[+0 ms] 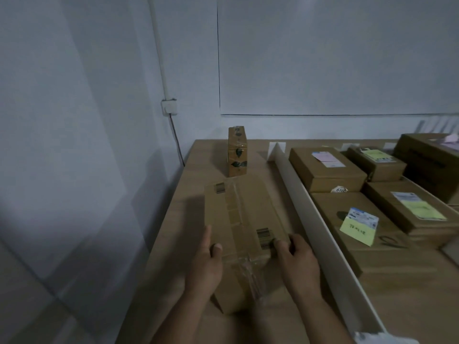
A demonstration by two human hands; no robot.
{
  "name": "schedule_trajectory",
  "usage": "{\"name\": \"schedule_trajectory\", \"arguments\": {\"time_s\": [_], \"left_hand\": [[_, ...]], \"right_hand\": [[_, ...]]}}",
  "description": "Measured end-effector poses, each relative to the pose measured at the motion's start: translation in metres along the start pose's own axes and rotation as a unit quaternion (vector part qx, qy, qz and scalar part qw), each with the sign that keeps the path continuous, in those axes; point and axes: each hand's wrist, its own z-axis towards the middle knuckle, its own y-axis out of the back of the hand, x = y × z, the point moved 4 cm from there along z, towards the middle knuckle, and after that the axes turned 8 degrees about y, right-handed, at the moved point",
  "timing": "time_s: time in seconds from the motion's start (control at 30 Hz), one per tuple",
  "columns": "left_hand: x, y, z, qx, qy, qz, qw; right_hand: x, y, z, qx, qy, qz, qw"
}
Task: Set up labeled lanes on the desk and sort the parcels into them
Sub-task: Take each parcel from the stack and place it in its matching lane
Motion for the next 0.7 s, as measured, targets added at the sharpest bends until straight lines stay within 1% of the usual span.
{"name": "schedule_trajectory", "arguments": {"time_s": [0.1,0.17,0.23,0.3,0.33,0.4,0.47,0.53,0.6,0.63,0.7], "left_hand": [[0.000,0.006,0.002,-0.002,0.007,0.006,1.000],[0.003,0.011,0.004,0.007,0.028,-0.009,1.000],[0.005,0.013,0.005,0.012,0.055,0.013,0.998],[0.000,0.016,0.004,0.010,0.069,0.058,0.996],[-0.006,0.017,0.002,0.010,0.073,0.061,0.995],[-0.018,0.020,-0.004,0.012,0.070,0.038,0.997],[-0.025,0.023,-0.008,0.005,0.072,0.015,0.997],[-0.022,0.026,-0.004,-0.002,0.074,-0.007,0.997],[-0.015,0.026,0.000,0.012,0.089,-0.045,0.995],[-0.010,0.026,0.002,0.019,0.097,-0.062,0.993],[-0.002,0.030,0.004,0.008,0.104,-0.081,0.991]], "right_hand": [[0.003,-0.005,0.003,0.013,0.004,-0.052,0.999],[0.011,-0.008,0.005,0.026,0.028,-0.066,0.997],[0.025,-0.014,0.006,0.032,0.071,-0.073,0.994],[0.040,-0.023,0.003,0.028,0.127,-0.088,0.988],[0.047,-0.030,0.001,0.023,0.156,-0.091,0.983],[0.054,-0.043,-0.004,0.030,0.185,-0.093,0.978],[0.055,-0.056,-0.005,0.065,0.195,-0.106,0.973],[0.057,-0.063,-0.006,0.104,0.217,-0.092,0.966],[0.059,-0.067,-0.006,0.127,0.235,-0.081,0.960],[0.059,-0.068,-0.004,0.134,0.233,-0.074,0.960],[0.056,-0.065,0.001,0.134,0.215,-0.060,0.966]]}}
